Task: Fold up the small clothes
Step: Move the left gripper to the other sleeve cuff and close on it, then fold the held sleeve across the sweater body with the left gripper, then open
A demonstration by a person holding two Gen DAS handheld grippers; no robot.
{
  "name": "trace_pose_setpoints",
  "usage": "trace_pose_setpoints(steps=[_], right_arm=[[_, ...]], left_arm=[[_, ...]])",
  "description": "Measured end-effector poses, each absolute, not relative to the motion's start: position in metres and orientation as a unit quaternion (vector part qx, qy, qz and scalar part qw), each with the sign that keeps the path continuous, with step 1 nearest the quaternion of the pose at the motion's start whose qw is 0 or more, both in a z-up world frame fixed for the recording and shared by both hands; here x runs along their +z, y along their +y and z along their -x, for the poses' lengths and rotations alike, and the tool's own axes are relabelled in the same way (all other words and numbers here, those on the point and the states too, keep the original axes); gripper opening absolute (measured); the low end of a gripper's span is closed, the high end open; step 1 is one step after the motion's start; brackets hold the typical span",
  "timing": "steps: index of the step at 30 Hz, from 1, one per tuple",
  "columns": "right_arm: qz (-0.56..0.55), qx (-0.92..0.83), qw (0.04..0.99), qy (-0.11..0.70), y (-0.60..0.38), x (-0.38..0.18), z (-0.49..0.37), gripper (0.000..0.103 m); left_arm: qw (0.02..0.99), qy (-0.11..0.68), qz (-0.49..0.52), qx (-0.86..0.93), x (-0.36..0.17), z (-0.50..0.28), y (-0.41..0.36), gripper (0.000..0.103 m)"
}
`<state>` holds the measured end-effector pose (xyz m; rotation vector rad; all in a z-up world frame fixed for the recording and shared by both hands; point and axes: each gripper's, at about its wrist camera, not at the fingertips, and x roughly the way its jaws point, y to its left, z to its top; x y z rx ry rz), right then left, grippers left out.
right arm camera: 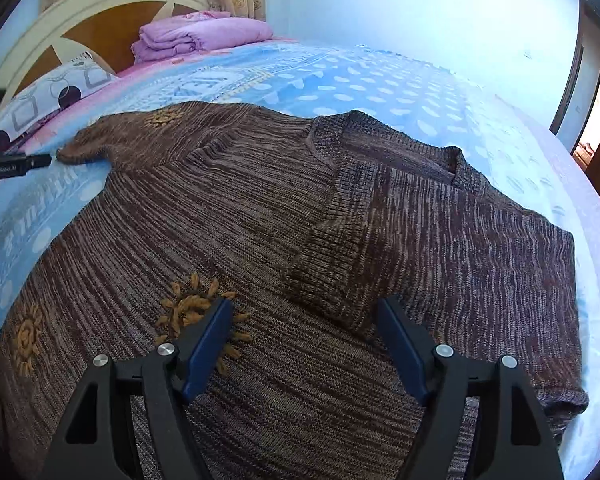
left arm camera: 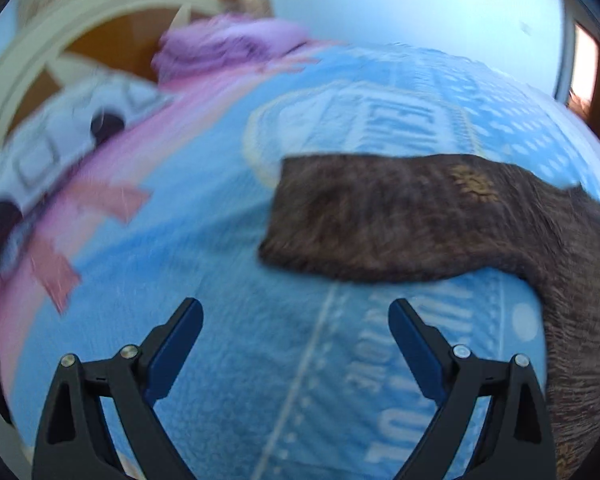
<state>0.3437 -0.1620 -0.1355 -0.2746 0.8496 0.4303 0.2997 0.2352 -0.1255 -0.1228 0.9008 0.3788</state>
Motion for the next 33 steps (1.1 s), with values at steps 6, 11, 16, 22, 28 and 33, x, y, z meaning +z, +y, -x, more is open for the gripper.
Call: trace_pose_setpoints(steps=[6,11,16,22,28,33], right_arm=[[0.158,0.189,0.884,0.397,-0.156,-0.136,-0.335,0.076],[0.158,0.186,0.885,0.396,-0.158,-0.136,-0.334,0.077],[0.165,0.180,0.887,0.391,-0.156,-0.136,-0.331,0.078],[0.166,0.178,0.888,0.389,-0.156,-0.136,-0.330,0.078],[0.165,0.176,0.890,0.388,-0.156,-0.135,-0.330,0.079],[0.162,0.177,0.890,0.388,-0.157,-0.135,-0.330,0.079]], left_arm=[[0.878,0.421,0.152,0.167,-0.130,-0.304,0.244,0.094],[0.875,0.407,0.191,0.180,-0.128,-0.322,0.248,0.089],[0.859,0.419,0.210,0.205,-0.141,-0.337,0.258,0.080],[0.861,0.411,0.196,0.227,-0.142,-0.354,0.257,0.057],[0.858,0.415,0.219,0.211,-0.134,-0.360,0.265,0.009],[0.872,0.391,0.220,0.196,-0.112,-0.358,0.261,0.008]])
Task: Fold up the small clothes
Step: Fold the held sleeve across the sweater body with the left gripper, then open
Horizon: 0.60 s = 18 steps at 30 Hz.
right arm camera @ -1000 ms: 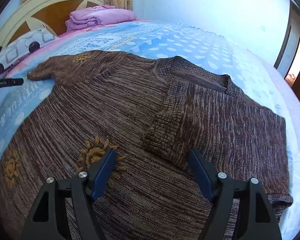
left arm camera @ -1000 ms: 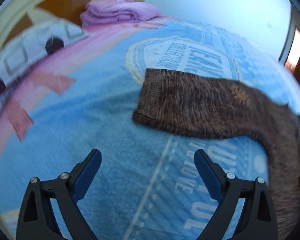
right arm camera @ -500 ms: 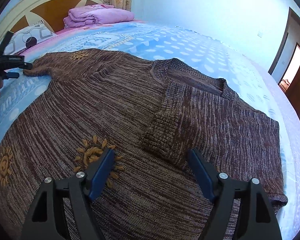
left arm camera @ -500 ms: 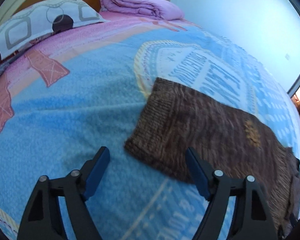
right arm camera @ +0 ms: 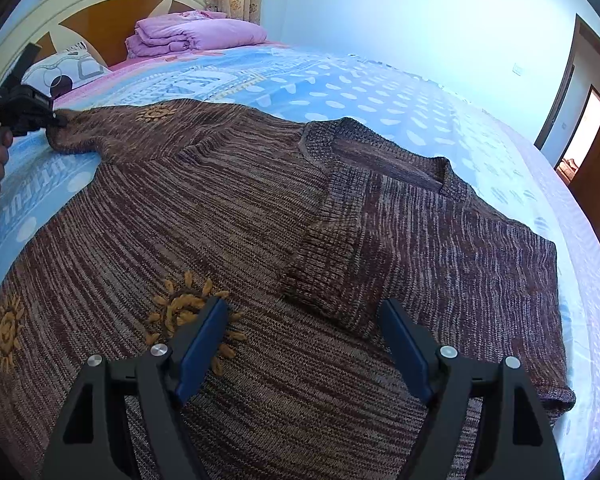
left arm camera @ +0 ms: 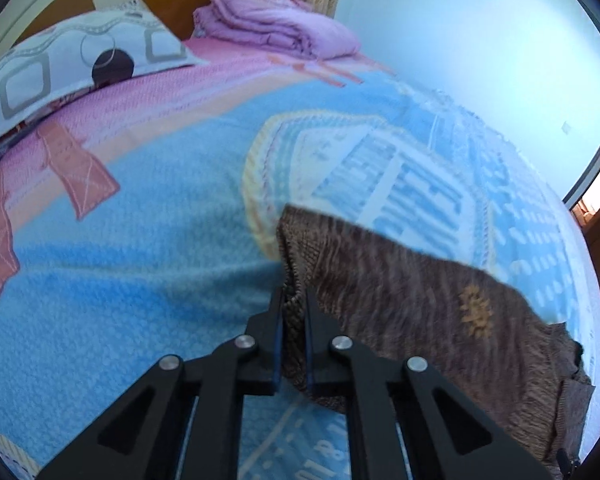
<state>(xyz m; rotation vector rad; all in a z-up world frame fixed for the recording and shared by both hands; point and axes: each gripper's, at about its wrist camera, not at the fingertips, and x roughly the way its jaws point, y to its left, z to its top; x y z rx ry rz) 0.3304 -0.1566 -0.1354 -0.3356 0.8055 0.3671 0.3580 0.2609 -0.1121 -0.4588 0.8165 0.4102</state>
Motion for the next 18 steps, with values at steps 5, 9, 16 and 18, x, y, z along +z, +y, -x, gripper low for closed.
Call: trace_pose_setpoints(steps=[5,9,16,18], right_arm=[[0.161,0.177,0.890,0.387,-0.157,-0.136,-0.330,0.079],[0.157,0.179,0.890,0.389,-0.158,-0.135,-0.331,0.079],[0.071,0.205,0.897,0.384,-0.191,-0.108,-0.331,0.079],[0.065,0.204,0.903,0.373,-0.203,-0.096,-0.326,0.079]], left_arm=[[0.883,0.377,0.222,0.172,-0.092,-0.360,0.251,0.008],[0.891,0.368,0.218,0.149,-0.075,-0.362,0.234,0.008],[0.903,0.357,0.215,0.104,-0.042,-0.368,0.196,0.008],[0.907,0.351,0.215,0.091,-0.033,-0.369,0.185,0.008]])
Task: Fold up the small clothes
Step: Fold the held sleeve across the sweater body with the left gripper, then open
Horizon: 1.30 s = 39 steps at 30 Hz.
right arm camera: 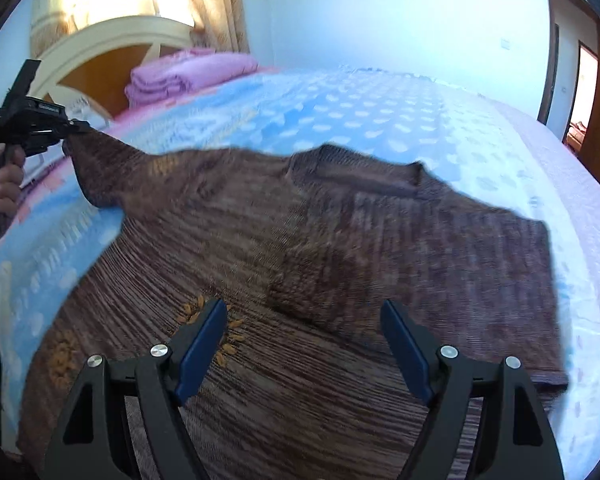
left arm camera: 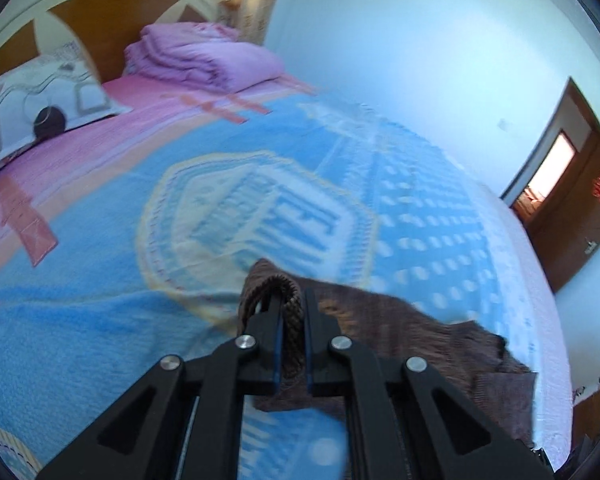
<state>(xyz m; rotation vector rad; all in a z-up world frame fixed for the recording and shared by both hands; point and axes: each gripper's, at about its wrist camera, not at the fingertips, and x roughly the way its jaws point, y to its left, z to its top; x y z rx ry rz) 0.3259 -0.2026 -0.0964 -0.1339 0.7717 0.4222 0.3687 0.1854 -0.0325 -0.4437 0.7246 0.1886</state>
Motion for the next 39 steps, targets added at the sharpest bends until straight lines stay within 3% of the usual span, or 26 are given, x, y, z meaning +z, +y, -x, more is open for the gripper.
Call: trace_pose_setpoints(steps=[8,15,21,28,30,32,37,39], right_arm=[[0.056,0.191,0.910,0.362,-0.249,-0.079,-0.304,0.079],[0.056,0.194,0.909,0.365,-0.278,-0.081,-0.275,0.080],[0.049,0.191,0.903,0.381,-0.292,-0.097,-0.262,0.080],[0.032,0.183,0.898,0.399,-0.298,-0.120,-0.266,0.080],[0.028,0.178,0.900,0.398,-0.300,-0.122,-0.267,0.080],[0.020,0.175,0.900,0.399,-0.304,-0.125,-0.269,0.080],[0.014,0.172,0.905,0.390,-0.304,-0.123,-0.267,0.080],[0.017,0.167,0.908,0.384,-0.303,-0.121,-0.266,0.080]], left_arm=[[0.915,0.331,0.228,0.038,0.003,-0.373,0.123,0.008],[0.911,0.336,0.236,-0.025,0.002,-0.380,0.045,0.008],[0.902,0.369,0.213,-0.073,-0.035,-0.389,-0.041,0.008],[0.893,0.427,0.108,-0.095,-0.097,-0.383,-0.131,0.010],[0.892,0.432,0.082,-0.104,-0.100,-0.373,-0.139,0.015],[0.900,0.418,0.060,-0.113,-0.092,-0.359,-0.137,0.034],[0.934,0.352,-0.015,-0.059,-0.068,-0.332,-0.090,0.064],[0.938,0.342,-0.061,0.017,-0.073,-0.340,-0.057,0.066]])
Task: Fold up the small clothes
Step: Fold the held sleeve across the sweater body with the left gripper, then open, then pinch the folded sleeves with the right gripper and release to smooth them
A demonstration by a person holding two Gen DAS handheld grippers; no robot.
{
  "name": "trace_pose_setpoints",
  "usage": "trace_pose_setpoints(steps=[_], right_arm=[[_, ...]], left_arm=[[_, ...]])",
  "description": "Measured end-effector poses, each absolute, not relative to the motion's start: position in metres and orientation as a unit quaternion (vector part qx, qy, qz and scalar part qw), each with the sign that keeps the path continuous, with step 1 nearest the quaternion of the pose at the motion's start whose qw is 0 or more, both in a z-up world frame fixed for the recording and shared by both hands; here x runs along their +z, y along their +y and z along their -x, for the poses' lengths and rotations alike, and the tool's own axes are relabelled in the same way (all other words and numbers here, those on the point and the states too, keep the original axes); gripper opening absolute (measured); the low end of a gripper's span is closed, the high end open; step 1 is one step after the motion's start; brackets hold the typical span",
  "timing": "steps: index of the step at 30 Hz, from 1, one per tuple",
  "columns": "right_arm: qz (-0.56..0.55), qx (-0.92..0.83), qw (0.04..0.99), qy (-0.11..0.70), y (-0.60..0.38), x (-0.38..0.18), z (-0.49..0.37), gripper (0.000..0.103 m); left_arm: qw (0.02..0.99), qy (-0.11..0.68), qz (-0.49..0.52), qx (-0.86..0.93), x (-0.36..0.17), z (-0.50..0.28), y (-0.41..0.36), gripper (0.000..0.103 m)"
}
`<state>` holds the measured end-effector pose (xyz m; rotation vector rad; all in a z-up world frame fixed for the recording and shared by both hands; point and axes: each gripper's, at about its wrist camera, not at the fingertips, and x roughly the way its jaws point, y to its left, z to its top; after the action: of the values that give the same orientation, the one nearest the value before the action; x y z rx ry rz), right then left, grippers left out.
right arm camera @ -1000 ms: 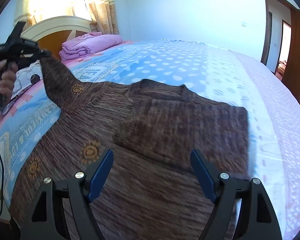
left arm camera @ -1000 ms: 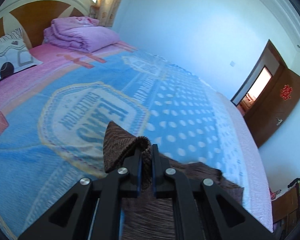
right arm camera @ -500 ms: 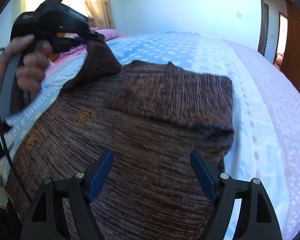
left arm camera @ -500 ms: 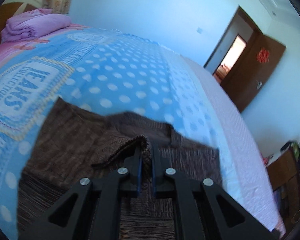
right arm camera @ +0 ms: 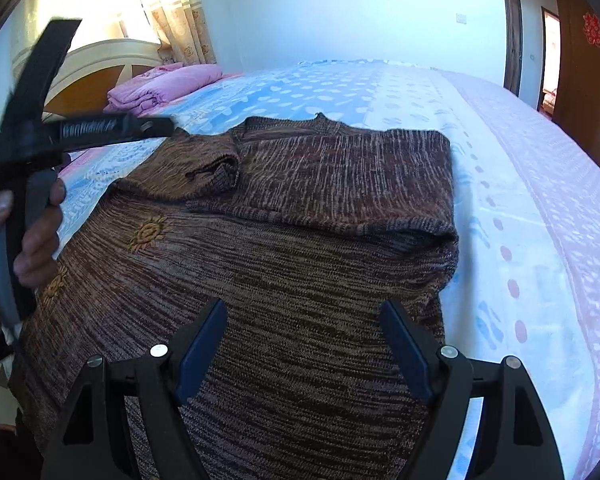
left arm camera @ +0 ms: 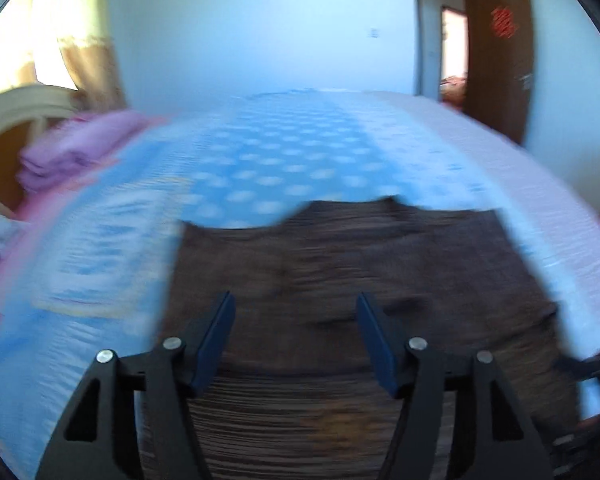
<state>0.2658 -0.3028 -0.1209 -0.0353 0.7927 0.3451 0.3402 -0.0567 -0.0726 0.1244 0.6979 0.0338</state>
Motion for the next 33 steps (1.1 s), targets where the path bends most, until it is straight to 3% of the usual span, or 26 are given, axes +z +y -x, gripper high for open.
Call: trace_pose_setpoints(steps=[3,7,12,22,28,33], right_arm=[[0.016,0.176,0.906,0.384,-0.296,-0.107,-0.267,0.080],[0.024,0.198,0.903,0.380,-0.275,-0.077,-0.283,0.079],[0.073,0.200,0.898,0.385,-0.225,-0.061,-0.324,0.079],[0.216,0.112,0.874,0.420,-0.123,-0.123,-0.416,0.079],[0.080,-0.054,0.905,0.413,-0.238,-0.087,-0.455,0.079],[-0.016,0.044,0.901,0.432,-0.273,-0.073,-0.421,0.079]], left_arm=[[0.923,0.349,-0.120,0.114,-0.093,-0.356,-0.017,0.066],[0.890,0.422,-0.099,0.142,-0.130,-0.380,0.030,0.066],[0.894,0.413,-0.101,0.143,-0.135,-0.377,0.031,0.068],[0.902,0.407,-0.055,0.133,-0.142,-0.376,0.043,0.076],[0.900,0.421,0.014,0.109,-0.145,-0.376,0.063,0.087],[0.900,0.423,0.031,0.101,-0.147,-0.377,0.066,0.091]])
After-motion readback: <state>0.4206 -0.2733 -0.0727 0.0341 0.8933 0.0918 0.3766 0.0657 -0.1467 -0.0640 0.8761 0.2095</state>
